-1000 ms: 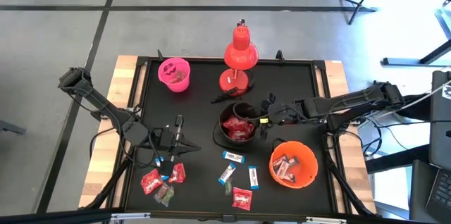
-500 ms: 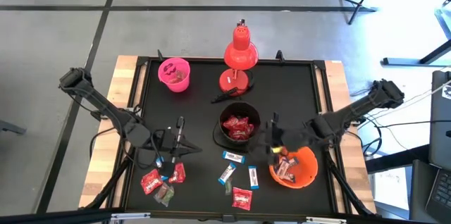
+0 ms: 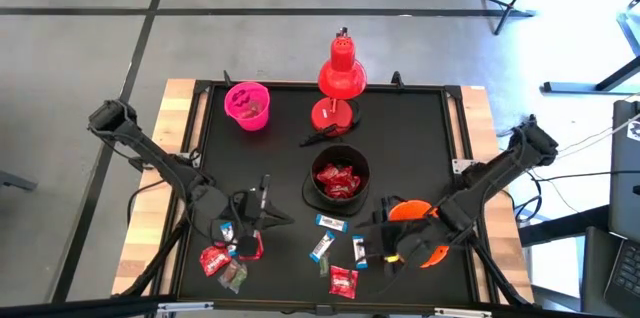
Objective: Organize candy in baskets
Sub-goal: Put the white chocolate into the orange bucket
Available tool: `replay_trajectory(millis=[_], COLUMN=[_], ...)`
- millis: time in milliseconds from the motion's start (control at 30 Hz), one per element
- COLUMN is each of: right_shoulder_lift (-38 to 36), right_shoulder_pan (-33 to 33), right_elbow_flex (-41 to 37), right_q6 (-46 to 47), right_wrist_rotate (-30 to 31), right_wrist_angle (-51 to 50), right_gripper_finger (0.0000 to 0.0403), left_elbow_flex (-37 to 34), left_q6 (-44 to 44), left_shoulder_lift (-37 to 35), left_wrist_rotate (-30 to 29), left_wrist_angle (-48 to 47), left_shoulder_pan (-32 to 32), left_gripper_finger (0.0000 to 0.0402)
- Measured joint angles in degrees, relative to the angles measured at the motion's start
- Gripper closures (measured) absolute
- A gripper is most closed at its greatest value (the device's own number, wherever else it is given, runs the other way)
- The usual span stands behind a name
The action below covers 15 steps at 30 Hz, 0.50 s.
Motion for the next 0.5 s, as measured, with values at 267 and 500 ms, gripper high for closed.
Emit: replay_trajectory(millis=[267,500], right_shoulder_lift=[5.6,6.2], right_shoulder_pan=[0.0,0.0], right_elbow_flex=[6.0,7.1], right_q6=[4.0,4.3], right_wrist_rotate=[-2.9,-2.9], right_wrist_angle=[-9.5,-11.0], right_gripper_finger=[0.0217,0.0217], left_elbow_flex=[0.0,0.0], left_q6=[-0.8,-0.8], left_shoulder_lift=[5.4,8.4], left_wrist_rotate=[2.8,3.3], left_wrist_angle=[4.1,4.8], left_shoulder_pan=[0.0,0.0], left_gripper_finger=[0.0401,0.0401])
